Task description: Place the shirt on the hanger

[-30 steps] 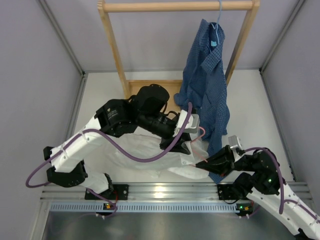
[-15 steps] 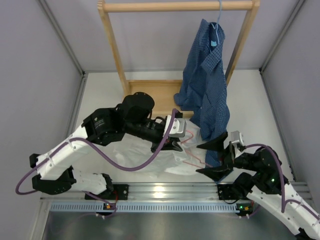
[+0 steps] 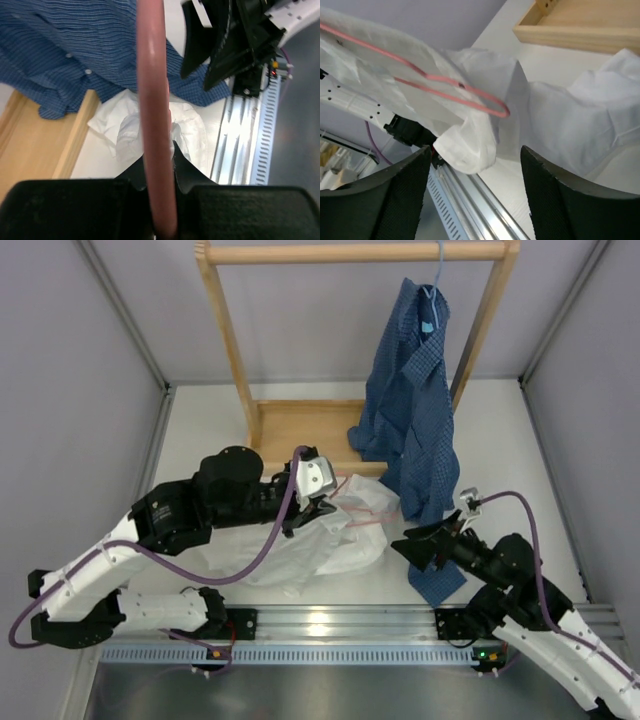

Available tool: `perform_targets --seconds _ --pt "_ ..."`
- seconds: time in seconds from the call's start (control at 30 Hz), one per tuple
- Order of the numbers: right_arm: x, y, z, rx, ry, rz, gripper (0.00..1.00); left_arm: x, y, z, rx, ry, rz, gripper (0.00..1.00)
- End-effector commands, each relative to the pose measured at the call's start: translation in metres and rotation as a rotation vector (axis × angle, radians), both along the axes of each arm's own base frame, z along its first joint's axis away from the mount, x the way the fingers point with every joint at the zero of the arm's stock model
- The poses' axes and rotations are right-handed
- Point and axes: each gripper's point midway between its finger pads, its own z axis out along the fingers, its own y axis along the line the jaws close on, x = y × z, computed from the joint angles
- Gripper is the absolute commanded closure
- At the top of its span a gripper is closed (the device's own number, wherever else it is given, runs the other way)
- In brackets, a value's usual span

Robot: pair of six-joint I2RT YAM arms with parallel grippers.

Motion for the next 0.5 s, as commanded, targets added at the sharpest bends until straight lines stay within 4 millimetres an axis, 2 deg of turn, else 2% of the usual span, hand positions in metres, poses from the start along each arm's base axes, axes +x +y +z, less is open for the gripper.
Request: perform_targets --seconds 0.0,0.03,0.13,0.17,0.23,0.3,0.33,0.4,0.47 --pt "0.004 0.013 -0.017 0.088 0.152 0.004 0.33 0.028 0.010 0.048 -0.192 -0.072 0.200 1.00" --pt "0.005 0.018 -0.007 0.137 0.128 0.024 0.35 0.027 0.011 0.049 -0.198 -0.068 0.197 1.00" --pt "0.008 0.030 -0.023 0.150 0.168 0.055 0.42 0.015 0.009 0.051 -0.221 -0.048 0.137 1.00" --pt "0.011 0.035 -0.014 0.184 0.143 0.068 0.43 0.013 0.009 0.053 -0.231 -0.047 0.130 1.00" --pt "0.009 0.043 -0.015 0.193 0.134 0.113 0.45 0.014 0.009 0.056 -0.250 -0.058 0.132 1.00" --pt "0.010 0.051 -0.005 0.217 0.092 0.153 0.47 0.014 0.011 0.062 -0.273 -0.071 0.133 1.00" --pt "0.012 0.054 -0.009 0.207 0.103 0.159 0.49 0.014 0.011 0.066 -0.285 -0.076 0.134 1.00" --pt "0.012 0.057 0.003 0.239 0.062 0.178 0.56 0.014 0.011 0.069 -0.292 -0.083 0.135 1.00" --pt "0.015 0.056 0.001 0.237 0.060 0.159 0.57 0.018 0.012 0.069 -0.290 -0.084 0.154 1.00"
